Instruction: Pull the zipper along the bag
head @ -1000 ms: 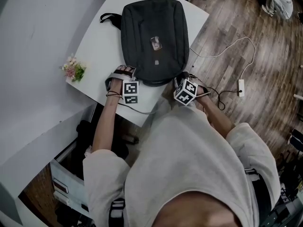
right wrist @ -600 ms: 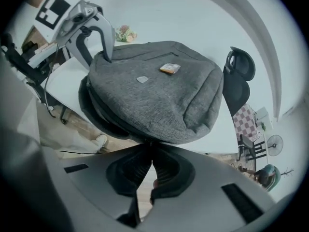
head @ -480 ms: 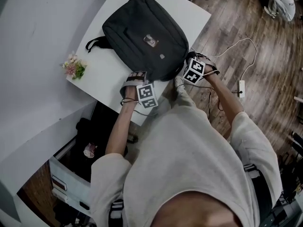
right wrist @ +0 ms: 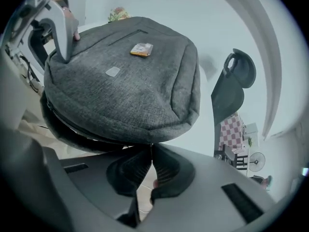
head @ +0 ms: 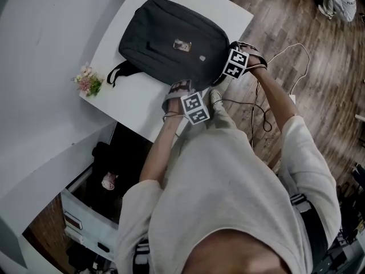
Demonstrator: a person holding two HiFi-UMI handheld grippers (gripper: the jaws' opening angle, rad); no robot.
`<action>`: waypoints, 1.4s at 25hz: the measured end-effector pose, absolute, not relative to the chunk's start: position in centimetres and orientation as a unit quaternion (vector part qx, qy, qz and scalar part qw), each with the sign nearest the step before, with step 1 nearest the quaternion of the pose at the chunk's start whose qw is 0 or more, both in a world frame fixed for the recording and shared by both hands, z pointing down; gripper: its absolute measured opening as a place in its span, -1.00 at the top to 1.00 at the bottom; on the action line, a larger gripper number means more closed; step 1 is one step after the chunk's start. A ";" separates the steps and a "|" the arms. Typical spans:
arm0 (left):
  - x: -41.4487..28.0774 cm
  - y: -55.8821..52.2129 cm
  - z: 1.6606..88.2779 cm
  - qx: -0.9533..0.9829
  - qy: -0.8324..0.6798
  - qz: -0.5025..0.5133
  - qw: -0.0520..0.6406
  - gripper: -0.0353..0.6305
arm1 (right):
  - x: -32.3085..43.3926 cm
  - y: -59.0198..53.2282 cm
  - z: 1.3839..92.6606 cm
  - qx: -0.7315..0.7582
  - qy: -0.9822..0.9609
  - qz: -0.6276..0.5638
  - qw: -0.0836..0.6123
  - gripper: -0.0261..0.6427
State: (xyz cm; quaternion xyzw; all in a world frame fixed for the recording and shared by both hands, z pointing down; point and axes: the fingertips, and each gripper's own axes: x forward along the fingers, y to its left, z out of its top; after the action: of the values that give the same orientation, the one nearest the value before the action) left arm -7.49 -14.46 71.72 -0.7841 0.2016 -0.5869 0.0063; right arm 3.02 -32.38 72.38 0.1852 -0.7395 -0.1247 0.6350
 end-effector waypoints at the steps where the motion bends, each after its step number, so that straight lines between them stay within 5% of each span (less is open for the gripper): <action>1: -7.4 -14.6 71.8 -0.787 0.204 -0.582 -0.002 0.32 | 3.1 -32.5 72.4 0.187 -0.738 -0.123 0.636 0.86; 35: -7.5 -14.9 72.4 -0.802 0.216 -0.555 -0.055 0.35 | -0.2 -19.6 71.2 0.265 -0.742 -0.017 0.615 0.83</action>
State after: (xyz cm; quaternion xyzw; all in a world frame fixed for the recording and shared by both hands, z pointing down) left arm -7.46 -14.92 72.42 -0.8016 0.2164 -0.5547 -0.0551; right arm -0.23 -19.55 71.25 0.2652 -0.7422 -0.0167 0.6152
